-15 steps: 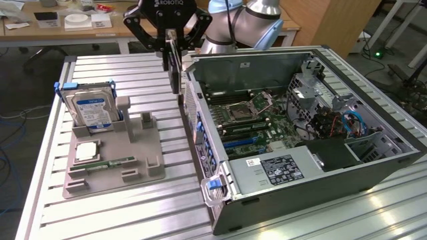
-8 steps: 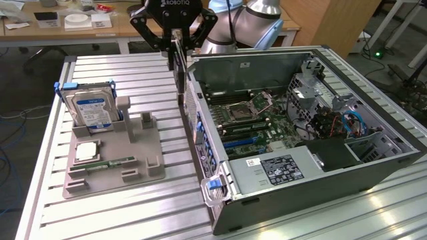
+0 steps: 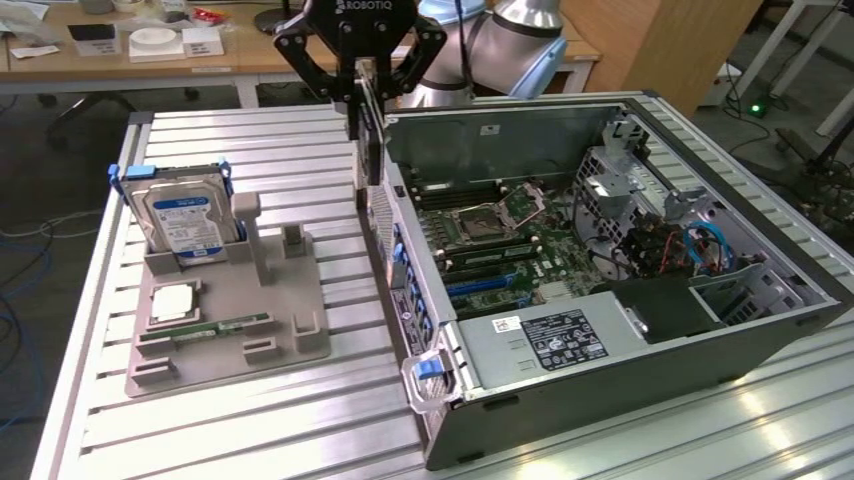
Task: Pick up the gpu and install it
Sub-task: 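Pick up the gpu and move the gpu toward the slot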
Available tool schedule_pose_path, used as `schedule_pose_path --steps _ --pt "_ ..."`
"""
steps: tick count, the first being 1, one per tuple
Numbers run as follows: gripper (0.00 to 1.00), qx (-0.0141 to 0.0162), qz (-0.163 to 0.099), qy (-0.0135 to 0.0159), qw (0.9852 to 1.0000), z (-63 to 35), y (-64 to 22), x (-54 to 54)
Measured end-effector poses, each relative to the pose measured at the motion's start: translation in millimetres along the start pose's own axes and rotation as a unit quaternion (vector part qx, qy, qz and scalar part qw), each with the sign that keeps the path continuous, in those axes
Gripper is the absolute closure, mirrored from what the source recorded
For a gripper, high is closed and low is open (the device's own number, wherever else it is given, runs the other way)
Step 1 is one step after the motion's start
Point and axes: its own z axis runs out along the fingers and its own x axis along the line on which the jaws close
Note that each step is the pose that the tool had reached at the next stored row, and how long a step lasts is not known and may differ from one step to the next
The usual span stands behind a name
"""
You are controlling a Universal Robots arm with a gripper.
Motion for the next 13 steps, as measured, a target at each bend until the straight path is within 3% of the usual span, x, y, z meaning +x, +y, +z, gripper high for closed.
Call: schedule_pose_path --steps 13 --pt "0.72 0.0 0.0 0.0 1.0 0.5 0.6 -14.6"
